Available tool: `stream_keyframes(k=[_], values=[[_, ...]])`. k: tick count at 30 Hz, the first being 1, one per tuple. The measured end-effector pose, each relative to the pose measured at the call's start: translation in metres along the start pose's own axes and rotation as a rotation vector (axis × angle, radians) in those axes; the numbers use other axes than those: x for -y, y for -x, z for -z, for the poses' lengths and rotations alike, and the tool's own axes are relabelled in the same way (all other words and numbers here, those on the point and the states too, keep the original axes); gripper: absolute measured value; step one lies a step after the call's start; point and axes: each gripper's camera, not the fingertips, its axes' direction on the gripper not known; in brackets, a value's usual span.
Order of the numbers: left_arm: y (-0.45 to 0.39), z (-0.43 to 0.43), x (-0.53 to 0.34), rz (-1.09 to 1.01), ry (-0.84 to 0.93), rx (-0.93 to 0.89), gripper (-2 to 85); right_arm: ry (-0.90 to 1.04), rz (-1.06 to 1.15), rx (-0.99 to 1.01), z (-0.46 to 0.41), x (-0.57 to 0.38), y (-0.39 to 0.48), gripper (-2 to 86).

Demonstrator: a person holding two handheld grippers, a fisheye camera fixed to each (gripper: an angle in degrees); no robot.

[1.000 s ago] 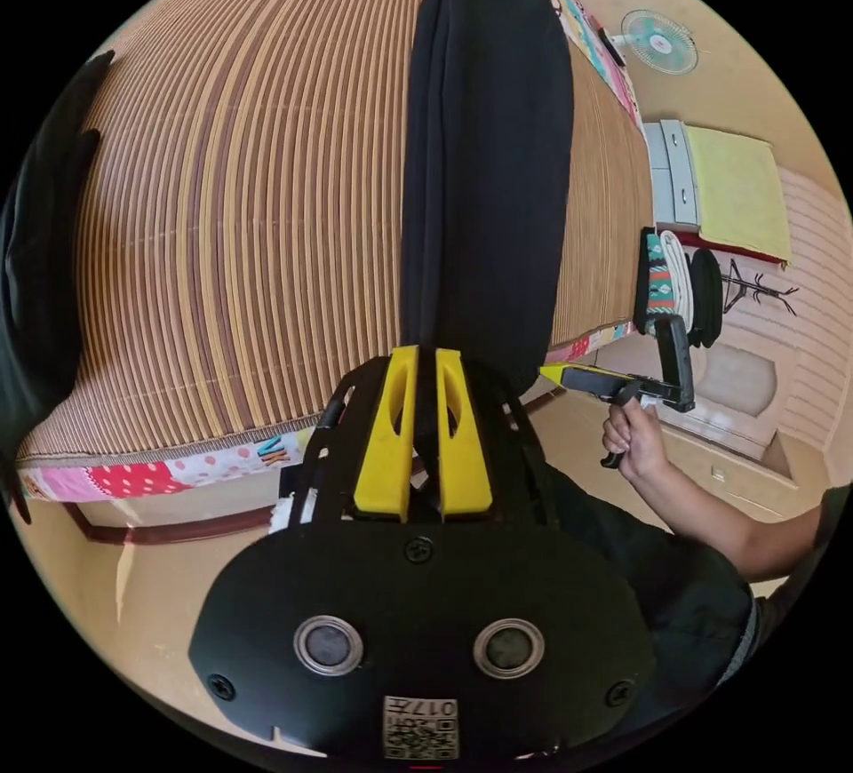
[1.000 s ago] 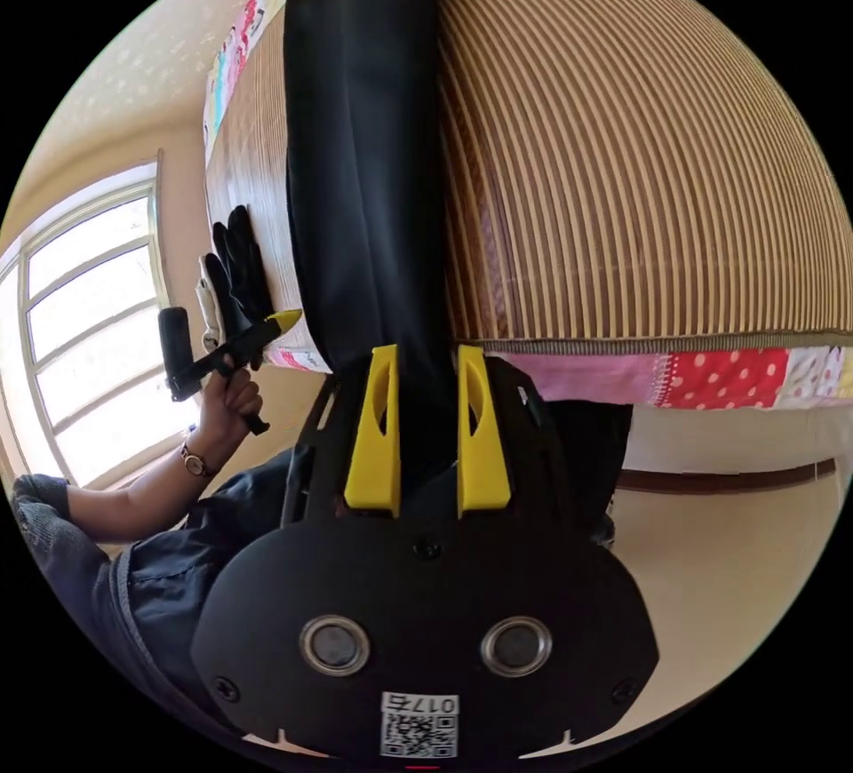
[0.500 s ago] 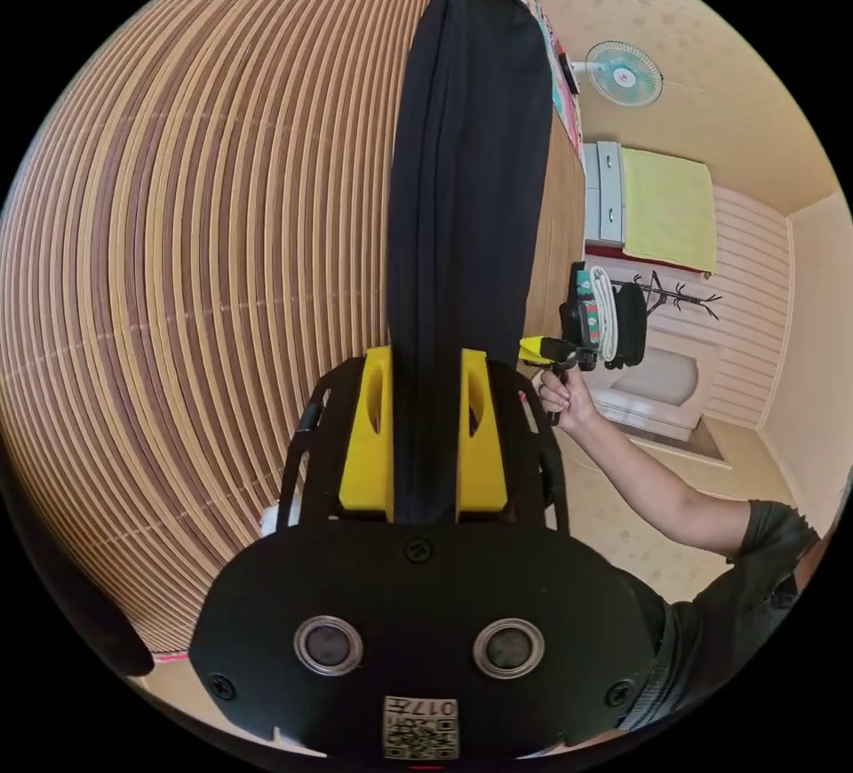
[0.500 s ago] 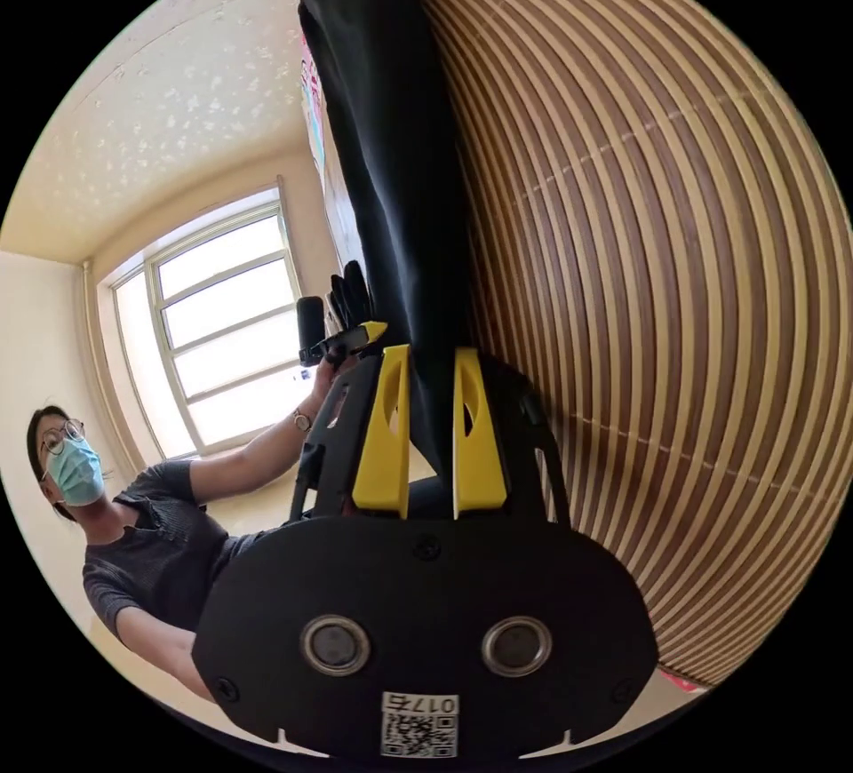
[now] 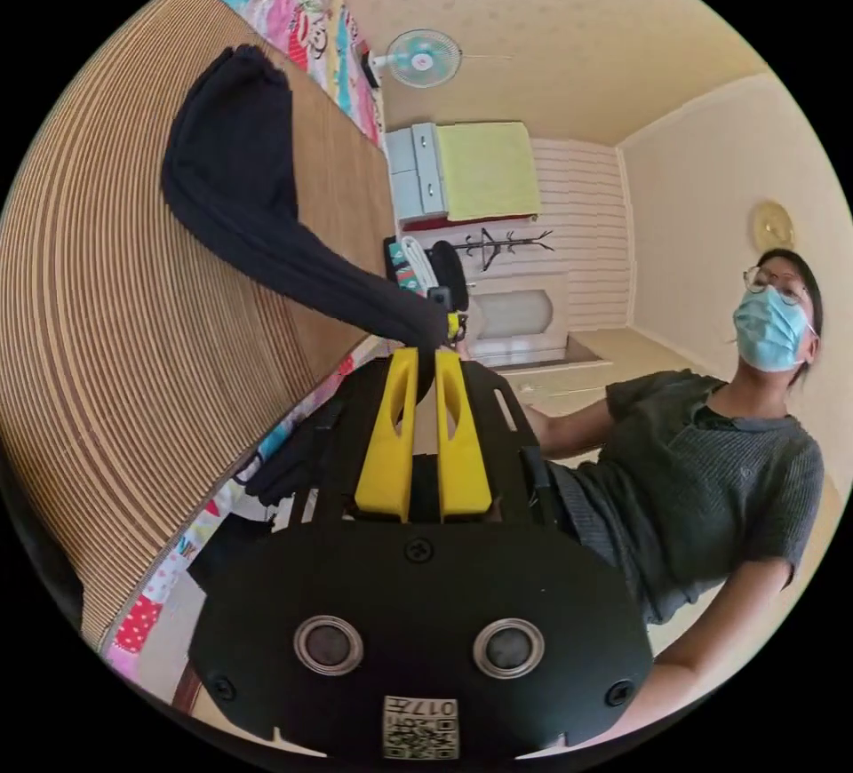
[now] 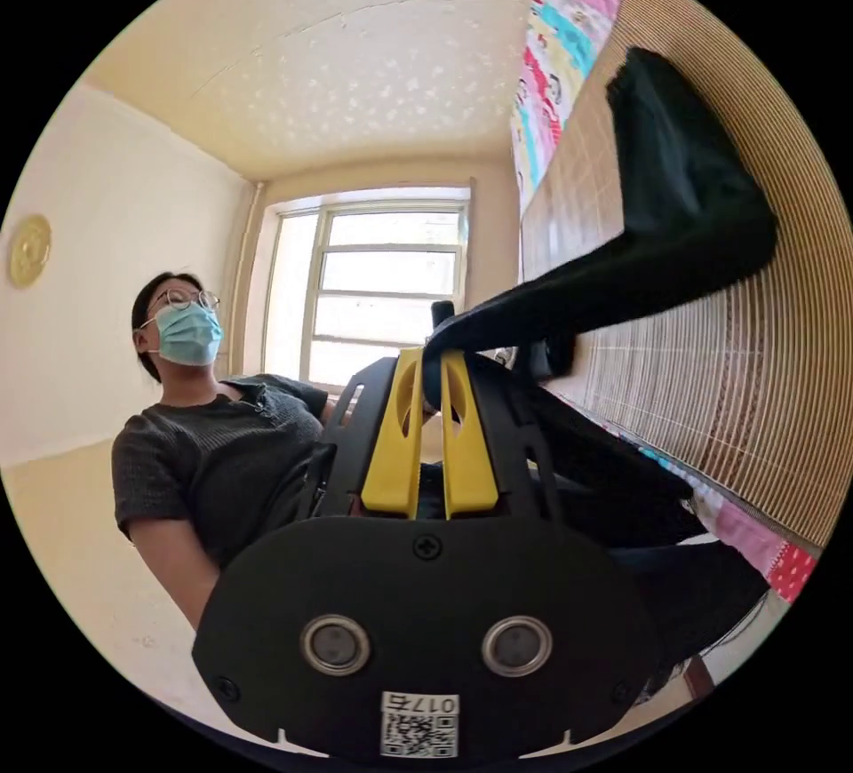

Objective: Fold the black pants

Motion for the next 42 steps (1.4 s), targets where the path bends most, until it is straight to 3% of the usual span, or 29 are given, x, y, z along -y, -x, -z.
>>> stream_keyframes(k=[10, 13, 17, 23, 29, 38, 42], values=[[-0.238, 0.044, 0.028, -0.547, -0.134, -0.089, 4.0, 0.047, 0.654, -0.066, -0.037, 0.032, 0.267, 1.6], [-0.282, 0.055, 0.052, -0.653, -0.152, -0.077, 4.0, 0.025, 0.722, -0.213, -0.045, 0.057, 0.303, 1.5], [-0.274, 0.064, 0.101, -0.546, -0.223, 0.167, 4.1, 0.008, 0.558, -0.428, -0.049, 0.123, 0.259, 1.3], [-0.149, 0.064, 0.184, -0.223, -0.189, 0.332, 4.0, -0.017, 0.190, -0.503, -0.049, 0.208, 0.109, 1.5], [-0.037, 0.038, 0.171, -0.031, -0.011, 0.602, 4.1, 0.167, 0.007, -0.696, -0.096, 0.162, 0.013, 2.1], [0.110, -0.006, -0.001, 0.450, 0.099, 0.476, 4.4, 0.040, -0.613, -0.700, -0.060, -0.024, -0.122, 7.4], [0.134, 0.017, 0.007, 0.491, -0.026, 0.387, 11.1, -0.056, -0.601, -0.670, -0.045, -0.011, -0.118, 11.7]])
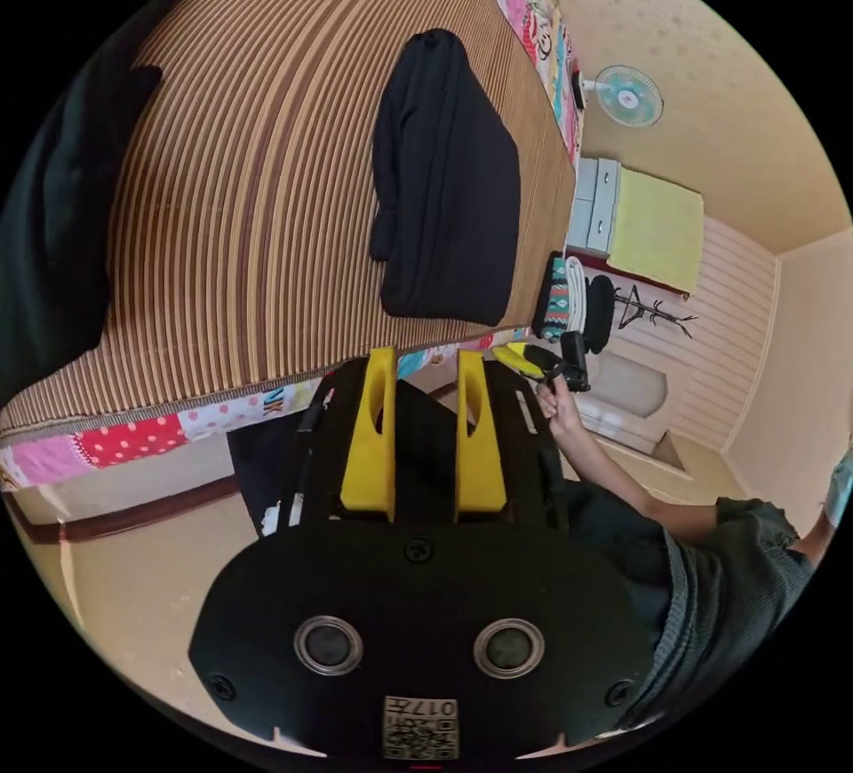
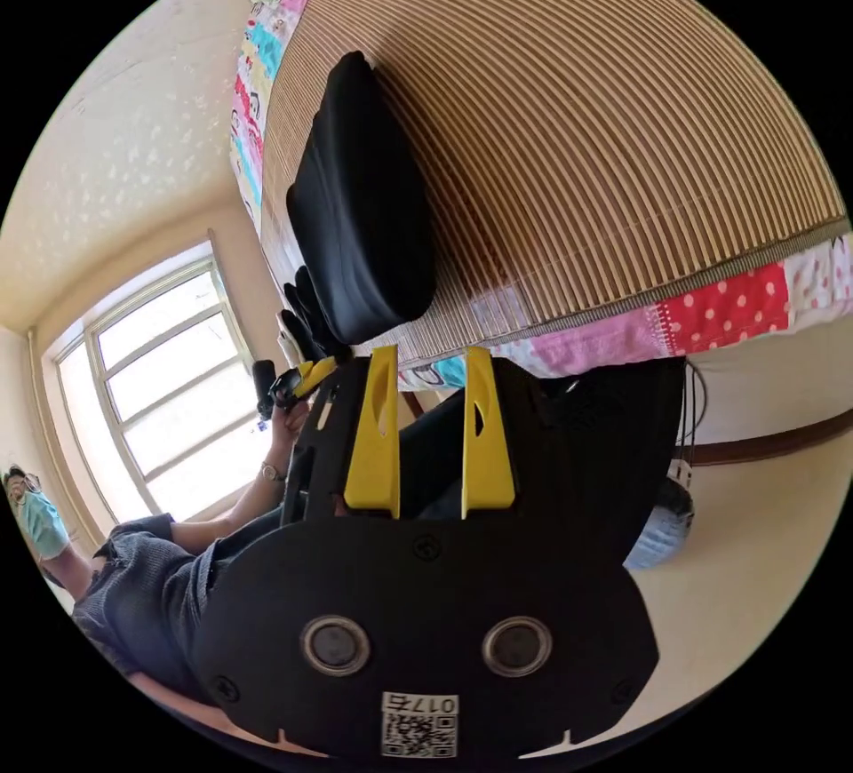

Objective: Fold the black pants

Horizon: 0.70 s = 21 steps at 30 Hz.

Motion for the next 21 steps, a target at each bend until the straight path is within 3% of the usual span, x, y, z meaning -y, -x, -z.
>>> stream_keyframes(k=[6, 12, 15, 21], values=[[0.001, 0.012, 0.109, -0.067, -0.092, -0.009, 16.5, -0.004, 0.118, -0.041, -0.006, 0.091, 0.049, 18.3], [0.013, -0.013, 0.199, -0.026, -0.043, -0.048, 18.1, 0.087, 0.132, -0.035, -0.048, 0.161, 0.072, 19.8], [0.008, -0.021, 0.205, -0.036, -0.066, 0.005, 16.3, 0.132, 0.143, -0.050, -0.074, 0.164, 0.073, 17.9], [0.016, -0.039, 0.186, 0.094, -0.085, -0.076, 10.7, 0.206, 0.147, 0.152, -0.066, 0.140, 0.048, 14.4]])
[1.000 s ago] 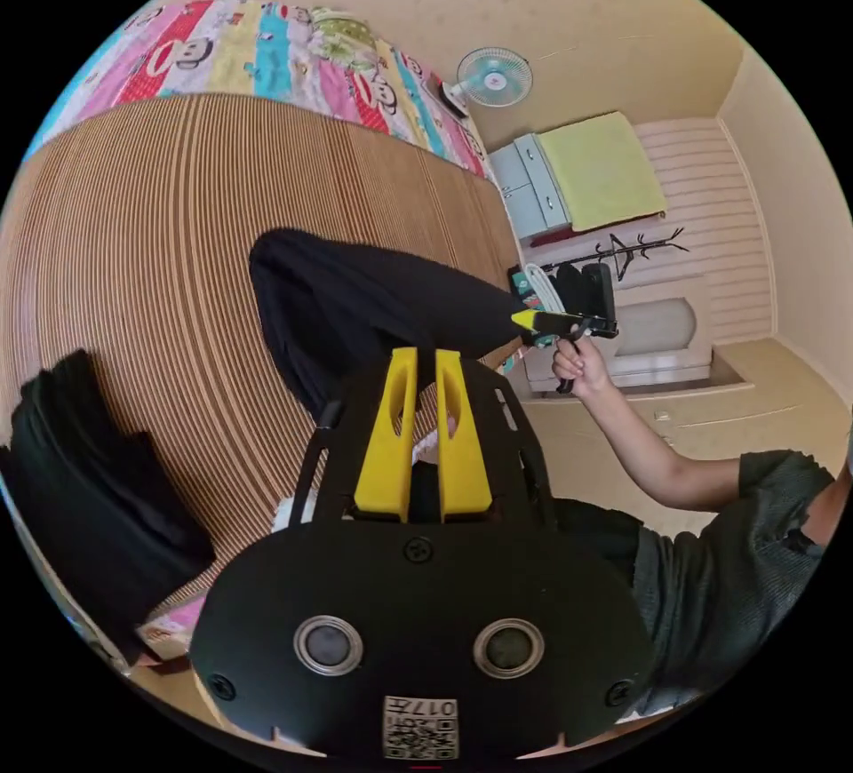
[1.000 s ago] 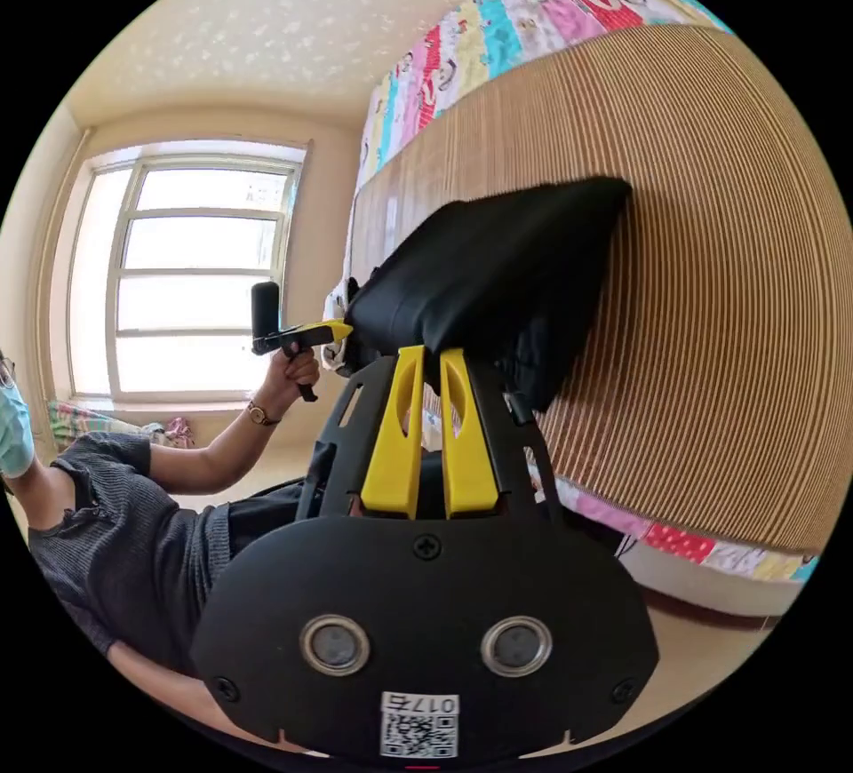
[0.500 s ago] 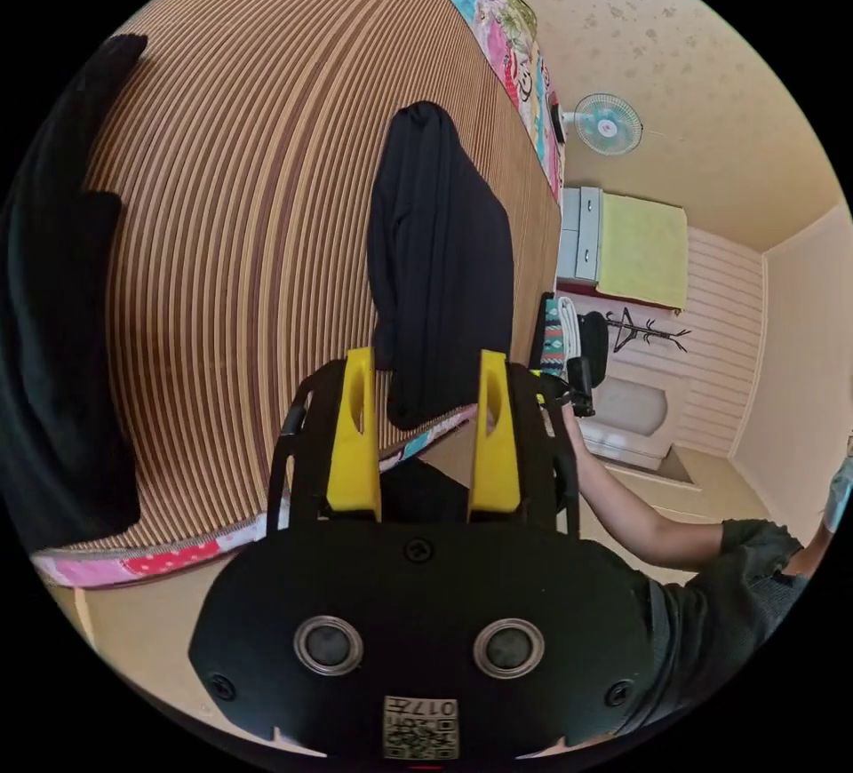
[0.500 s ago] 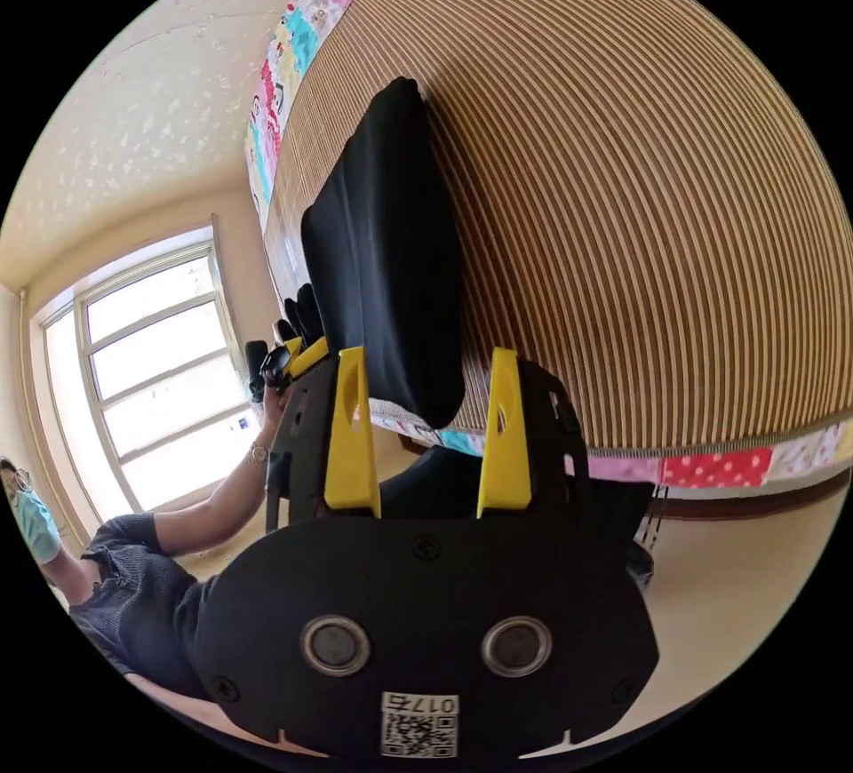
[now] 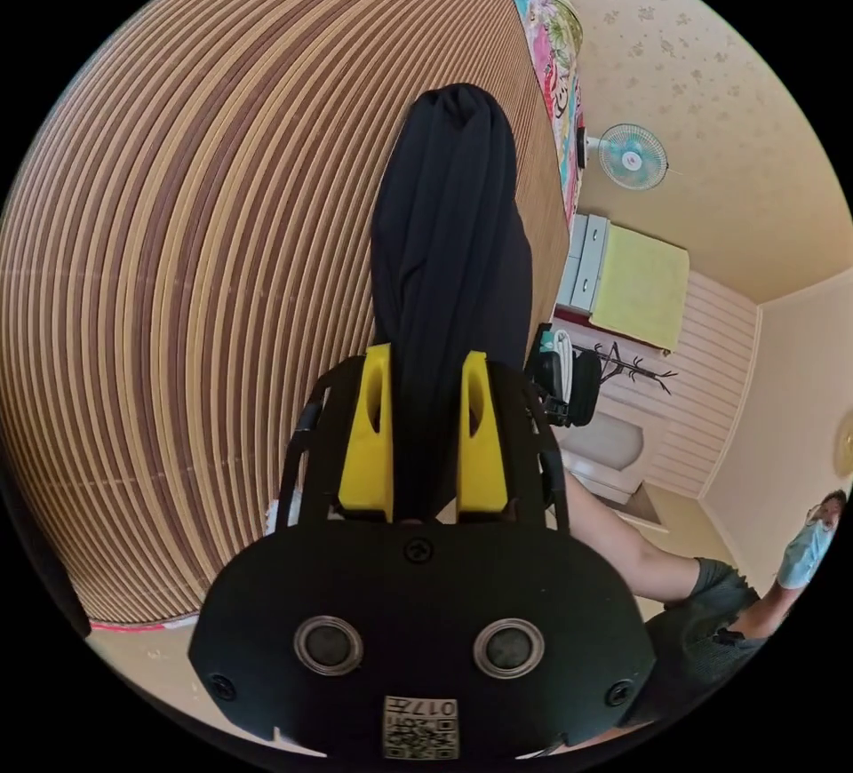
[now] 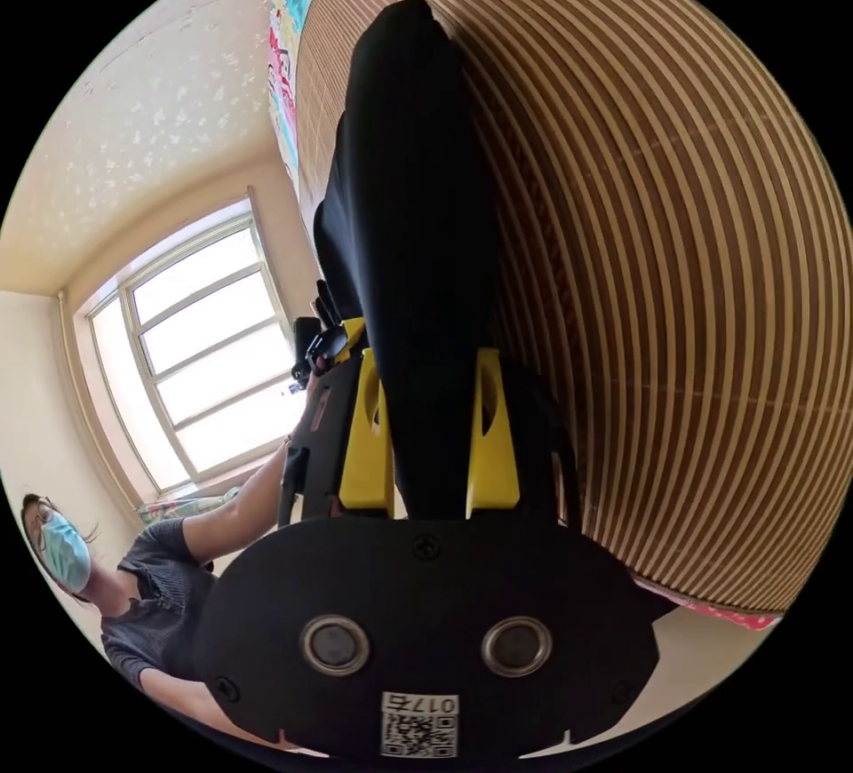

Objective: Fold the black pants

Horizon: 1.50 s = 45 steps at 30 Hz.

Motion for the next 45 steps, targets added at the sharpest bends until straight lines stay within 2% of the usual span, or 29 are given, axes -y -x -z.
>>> stream_keyframes(k=[3, 7, 12, 15, 17, 19, 22, 26, 28, 31, 34, 38, 41, 43, 45], values=[[-0.010, -0.027, -0.019, 0.015, 0.063, 0.026, 10.0, 0.034, 0.023, -0.015, 0.024, -0.034, -0.010, 13.6], [-0.042, -0.094, -0.038, -0.010, 0.168, 0.067, 10.0, 0.004, 0.007, -0.040, 0.101, -0.085, -0.049, 13.4], [-0.113, -0.241, -0.038, -0.056, 0.238, 0.006, 10.1, -0.131, -0.011, -0.186, 0.232, -0.131, -0.087, 12.7], [-0.160, -0.335, -0.026, -0.079, 0.281, -0.007, 10.3, -0.242, -0.067, -0.406, 0.314, -0.154, -0.097, 11.7], [-0.190, -0.391, -0.019, -0.101, 0.306, 0.015, 10.4, -0.403, -0.152, -0.675, 0.367, -0.182, -0.083, 9.0], [-0.217, -0.441, -0.011, -0.117, 0.322, 0.036, 10.5, -0.541, -0.148, -0.816, 0.390, -0.211, -0.062, 6.8], [-0.253, -0.507, 0.000, -0.127, 0.333, 0.029, 10.6, -0.664, -0.067, -0.795, 0.394, -0.253, -0.046, 3.8], [-0.283, -0.553, 0.016, -0.080, 0.289, 0.026, 10.8, -0.659, -0.082, -0.611, 0.360, -0.287, -0.074, 1.7], [-0.287, -0.555, 0.021, -0.068, 0.275, 0.064, 11.1, -0.660, -0.094, -0.542, 0.341, -0.302, -0.086, 1.1], [-0.287, -0.545, 0.022, -0.155, 0.348, 0.070, 10.4, -0.645, -0.108, -0.446, 0.311, -0.320, -0.097, 0.7], [-0.279, -0.495, 0.006, -0.261, 0.359, 0.106, 8.8, -0.605, -0.065, -0.404, 0.282, -0.328, -0.090, 0.5], [-0.238, -0.388, -0.038, -0.322, 0.359, 0.352, 6.6, -0.448, 0.050, -0.429, 0.236, -0.306, -0.055, 0.4], [-0.189, -0.297, -0.077, -0.262, 0.321, 0.566, 3.0, -0.344, 0.178, -0.446, 0.197, -0.284, -0.015, 0.4], [-0.156, -0.238, -0.102, -0.178, 0.269, 0.585, 1.0, -0.294, 0.244, -0.458, 0.170, -0.269, 0.011, 0.4], [-0.116, -0.161, -0.138, -0.055, 0.127, 0.548, 0.1, -0.254, 0.301, -0.458, 0.141, -0.255, 0.035, 0.4]])
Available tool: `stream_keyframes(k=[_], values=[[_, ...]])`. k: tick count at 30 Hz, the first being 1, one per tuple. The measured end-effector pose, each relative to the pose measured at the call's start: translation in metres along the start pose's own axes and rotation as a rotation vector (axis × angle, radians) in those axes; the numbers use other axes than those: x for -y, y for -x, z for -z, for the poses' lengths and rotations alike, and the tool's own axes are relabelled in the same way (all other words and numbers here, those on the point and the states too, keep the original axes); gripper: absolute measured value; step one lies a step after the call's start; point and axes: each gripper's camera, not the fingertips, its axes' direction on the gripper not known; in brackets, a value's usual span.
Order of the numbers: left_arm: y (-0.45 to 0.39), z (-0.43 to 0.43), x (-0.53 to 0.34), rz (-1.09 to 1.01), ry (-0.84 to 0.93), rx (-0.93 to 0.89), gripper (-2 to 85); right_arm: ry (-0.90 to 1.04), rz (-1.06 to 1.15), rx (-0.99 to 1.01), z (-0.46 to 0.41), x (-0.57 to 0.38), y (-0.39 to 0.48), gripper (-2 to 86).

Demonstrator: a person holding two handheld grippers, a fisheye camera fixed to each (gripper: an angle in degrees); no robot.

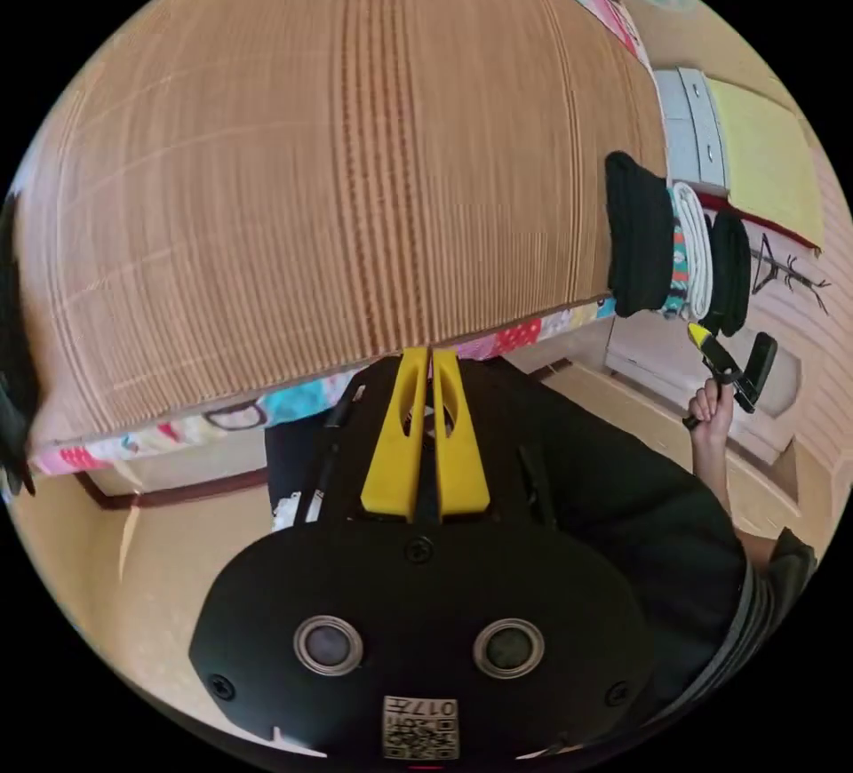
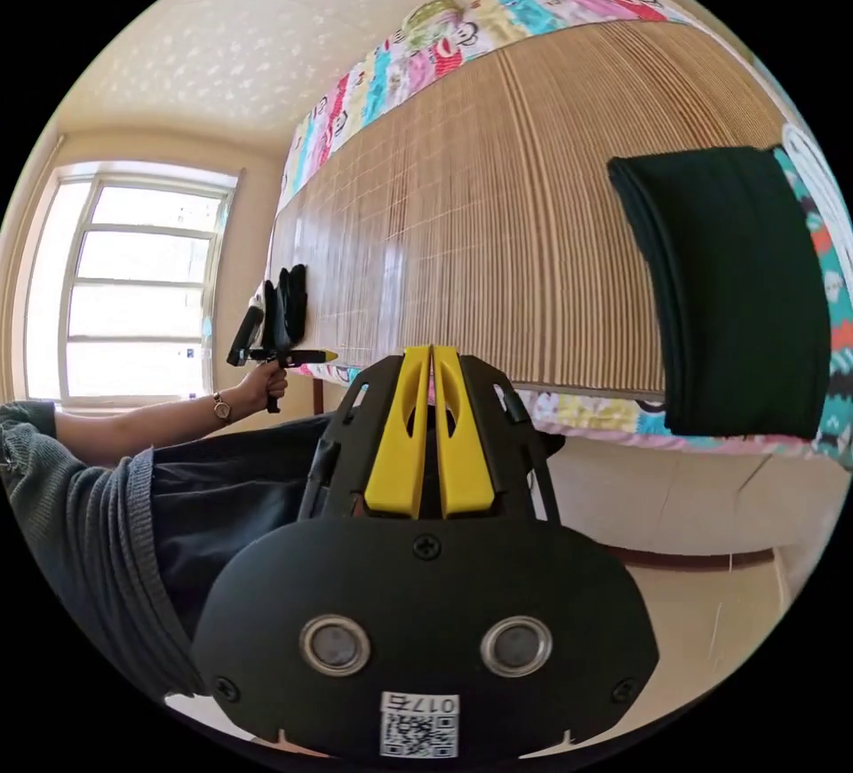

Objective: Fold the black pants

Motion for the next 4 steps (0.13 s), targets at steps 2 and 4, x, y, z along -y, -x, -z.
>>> stream_keyframes(k=[2, 4], values=[[0.047, 0.026, -0.036, 0.103, -0.085, -0.031, -0.1, 0.031, 0.053, 0.023, -0.034, 0.022, 0.040, 0.4], [0.088, 0.047, -0.070, 0.192, -0.164, -0.038, -0.1, 0.051, 0.069, 0.047, -0.062, 0.036, 0.068, 0.4]])
